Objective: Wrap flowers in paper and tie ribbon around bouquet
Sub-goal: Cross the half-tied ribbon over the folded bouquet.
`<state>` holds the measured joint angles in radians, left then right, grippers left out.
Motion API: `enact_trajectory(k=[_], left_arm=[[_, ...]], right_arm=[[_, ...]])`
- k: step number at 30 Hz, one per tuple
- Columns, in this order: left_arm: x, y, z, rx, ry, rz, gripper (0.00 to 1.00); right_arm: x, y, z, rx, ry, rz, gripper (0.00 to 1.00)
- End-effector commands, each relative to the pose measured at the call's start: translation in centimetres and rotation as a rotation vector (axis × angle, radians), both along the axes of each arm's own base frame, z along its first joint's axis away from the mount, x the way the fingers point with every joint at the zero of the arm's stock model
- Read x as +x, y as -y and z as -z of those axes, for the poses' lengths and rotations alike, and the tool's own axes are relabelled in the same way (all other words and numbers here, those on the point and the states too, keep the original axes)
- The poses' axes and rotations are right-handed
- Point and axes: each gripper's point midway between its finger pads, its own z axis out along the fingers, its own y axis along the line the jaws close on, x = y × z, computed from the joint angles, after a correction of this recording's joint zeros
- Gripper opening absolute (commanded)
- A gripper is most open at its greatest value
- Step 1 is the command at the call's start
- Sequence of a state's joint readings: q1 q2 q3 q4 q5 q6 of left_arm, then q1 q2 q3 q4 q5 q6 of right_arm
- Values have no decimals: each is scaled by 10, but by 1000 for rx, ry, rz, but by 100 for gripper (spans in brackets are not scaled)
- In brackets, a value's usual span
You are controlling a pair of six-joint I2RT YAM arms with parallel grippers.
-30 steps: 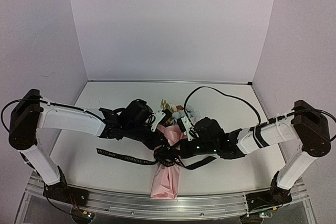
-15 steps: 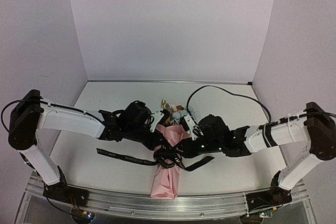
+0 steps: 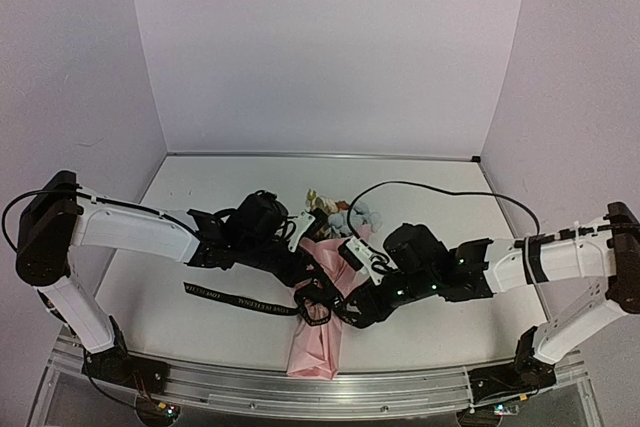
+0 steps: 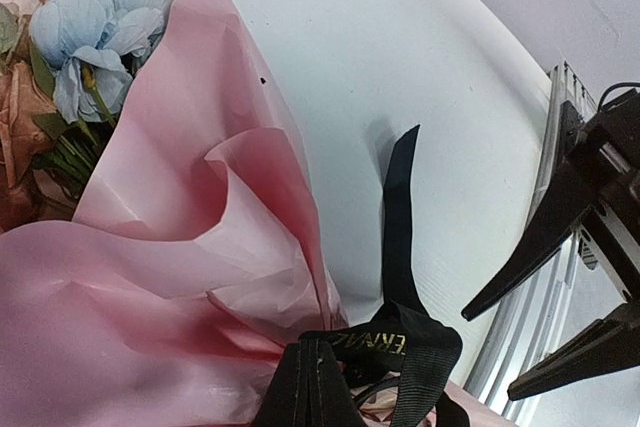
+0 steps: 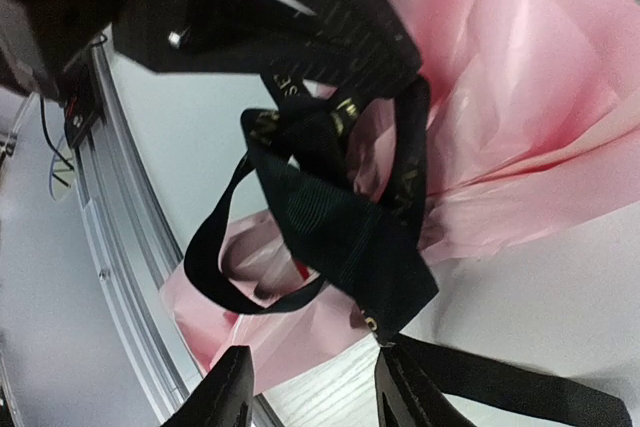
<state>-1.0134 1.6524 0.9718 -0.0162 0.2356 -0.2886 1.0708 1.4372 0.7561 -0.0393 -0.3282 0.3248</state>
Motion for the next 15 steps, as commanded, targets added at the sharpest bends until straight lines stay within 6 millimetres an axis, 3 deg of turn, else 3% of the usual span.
enact_trajectory(k=[1, 15], left_arm=[[1, 10, -17, -55, 15, 20, 0], [0, 10, -13, -49, 12, 26, 0]], right_arm=[[1, -5, -23, -20, 43, -38, 41], [19, -15, -5, -109, -50, 145, 39]])
